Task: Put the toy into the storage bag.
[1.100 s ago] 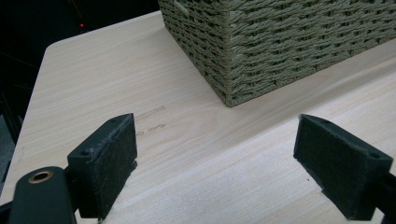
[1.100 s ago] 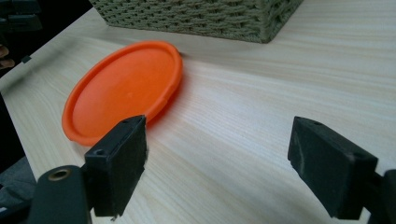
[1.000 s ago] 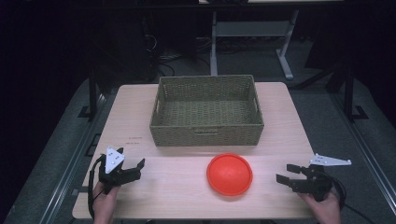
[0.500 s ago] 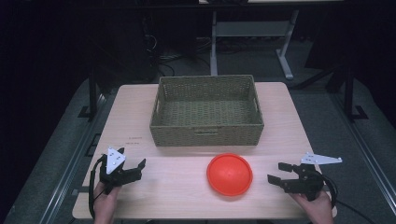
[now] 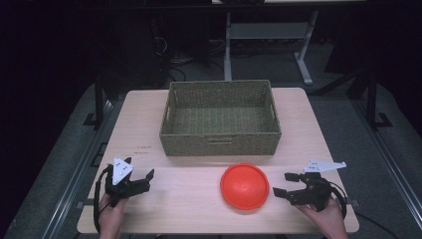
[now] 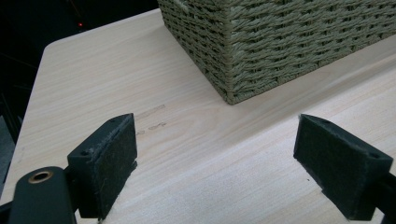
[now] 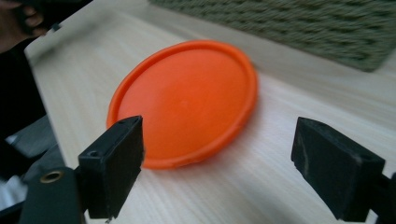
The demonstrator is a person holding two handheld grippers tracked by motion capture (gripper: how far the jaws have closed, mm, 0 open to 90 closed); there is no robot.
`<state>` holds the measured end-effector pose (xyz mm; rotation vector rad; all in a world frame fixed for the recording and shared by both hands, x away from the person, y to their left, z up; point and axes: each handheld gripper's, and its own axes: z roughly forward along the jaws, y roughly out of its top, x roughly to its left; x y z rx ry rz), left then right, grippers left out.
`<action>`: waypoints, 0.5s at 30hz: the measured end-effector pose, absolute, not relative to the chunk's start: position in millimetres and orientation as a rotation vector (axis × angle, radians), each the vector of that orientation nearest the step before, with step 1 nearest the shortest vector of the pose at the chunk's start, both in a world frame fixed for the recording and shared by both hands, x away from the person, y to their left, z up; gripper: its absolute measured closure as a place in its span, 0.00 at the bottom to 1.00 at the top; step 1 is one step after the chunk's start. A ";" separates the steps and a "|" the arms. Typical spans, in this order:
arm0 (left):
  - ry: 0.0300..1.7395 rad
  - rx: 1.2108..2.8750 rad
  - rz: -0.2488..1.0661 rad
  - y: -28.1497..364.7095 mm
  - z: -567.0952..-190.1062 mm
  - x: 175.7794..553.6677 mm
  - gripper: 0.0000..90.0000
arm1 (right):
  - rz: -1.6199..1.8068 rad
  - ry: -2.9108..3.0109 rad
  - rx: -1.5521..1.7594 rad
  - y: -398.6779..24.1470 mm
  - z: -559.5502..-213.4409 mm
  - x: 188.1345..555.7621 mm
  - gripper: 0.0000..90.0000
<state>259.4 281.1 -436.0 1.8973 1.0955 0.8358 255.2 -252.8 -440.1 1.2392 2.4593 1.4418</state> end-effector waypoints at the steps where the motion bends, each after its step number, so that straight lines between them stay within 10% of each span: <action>1: 1.100 1.901 0.833 280.9 -436.4 259.9 0.14 | 1.438 2.485 1.224 -251.2 -440.2 256.9 0.18; 15: 1.090 1.904 0.838 279.6 -436.4 259.2 0.14 | 1.332 2.637 1.234 -225.0 -438.1 296.0 0.19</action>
